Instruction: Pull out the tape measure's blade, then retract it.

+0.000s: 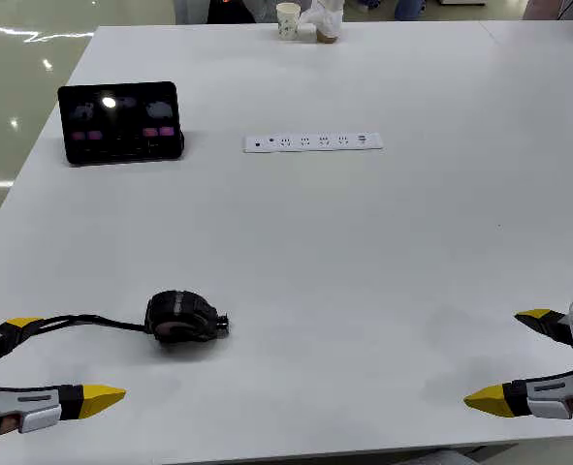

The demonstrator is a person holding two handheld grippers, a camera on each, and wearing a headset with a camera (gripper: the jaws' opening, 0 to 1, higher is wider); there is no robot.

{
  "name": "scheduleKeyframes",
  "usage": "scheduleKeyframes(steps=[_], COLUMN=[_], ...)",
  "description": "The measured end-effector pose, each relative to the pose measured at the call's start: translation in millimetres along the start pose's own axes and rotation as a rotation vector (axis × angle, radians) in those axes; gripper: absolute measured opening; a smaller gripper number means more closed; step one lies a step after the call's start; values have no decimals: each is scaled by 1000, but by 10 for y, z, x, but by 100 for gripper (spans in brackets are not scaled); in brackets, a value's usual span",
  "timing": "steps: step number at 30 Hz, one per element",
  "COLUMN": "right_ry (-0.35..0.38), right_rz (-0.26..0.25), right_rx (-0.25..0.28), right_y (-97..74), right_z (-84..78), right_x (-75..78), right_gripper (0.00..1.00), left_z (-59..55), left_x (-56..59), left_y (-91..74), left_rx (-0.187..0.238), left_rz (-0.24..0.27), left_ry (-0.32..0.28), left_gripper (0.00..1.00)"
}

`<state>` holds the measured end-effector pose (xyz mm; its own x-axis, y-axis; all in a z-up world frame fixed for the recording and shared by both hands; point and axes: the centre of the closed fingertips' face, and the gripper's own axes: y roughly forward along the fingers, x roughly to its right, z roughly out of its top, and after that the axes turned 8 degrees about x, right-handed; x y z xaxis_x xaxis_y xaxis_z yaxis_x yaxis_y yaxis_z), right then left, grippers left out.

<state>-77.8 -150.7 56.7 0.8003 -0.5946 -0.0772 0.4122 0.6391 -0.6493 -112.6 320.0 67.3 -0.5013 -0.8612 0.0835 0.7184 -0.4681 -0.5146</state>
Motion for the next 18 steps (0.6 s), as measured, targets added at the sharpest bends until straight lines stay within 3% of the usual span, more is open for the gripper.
scheduleKeyframes(steps=[12, 18], right_ry=[-3, -53], right_rz=[0, -1], right_rx=[6, 12], right_y=[12, 40], right_z=[-5, 6], right_x=[-12, -13], right_gripper=[94, 99], left_z=[-31, -24], left_x=[9, 17], left_y=[-23, -5], left_rx=[-3, -5], left_rz=[2, -1], left_ry=[-9, -9], left_gripper=[99, 99])
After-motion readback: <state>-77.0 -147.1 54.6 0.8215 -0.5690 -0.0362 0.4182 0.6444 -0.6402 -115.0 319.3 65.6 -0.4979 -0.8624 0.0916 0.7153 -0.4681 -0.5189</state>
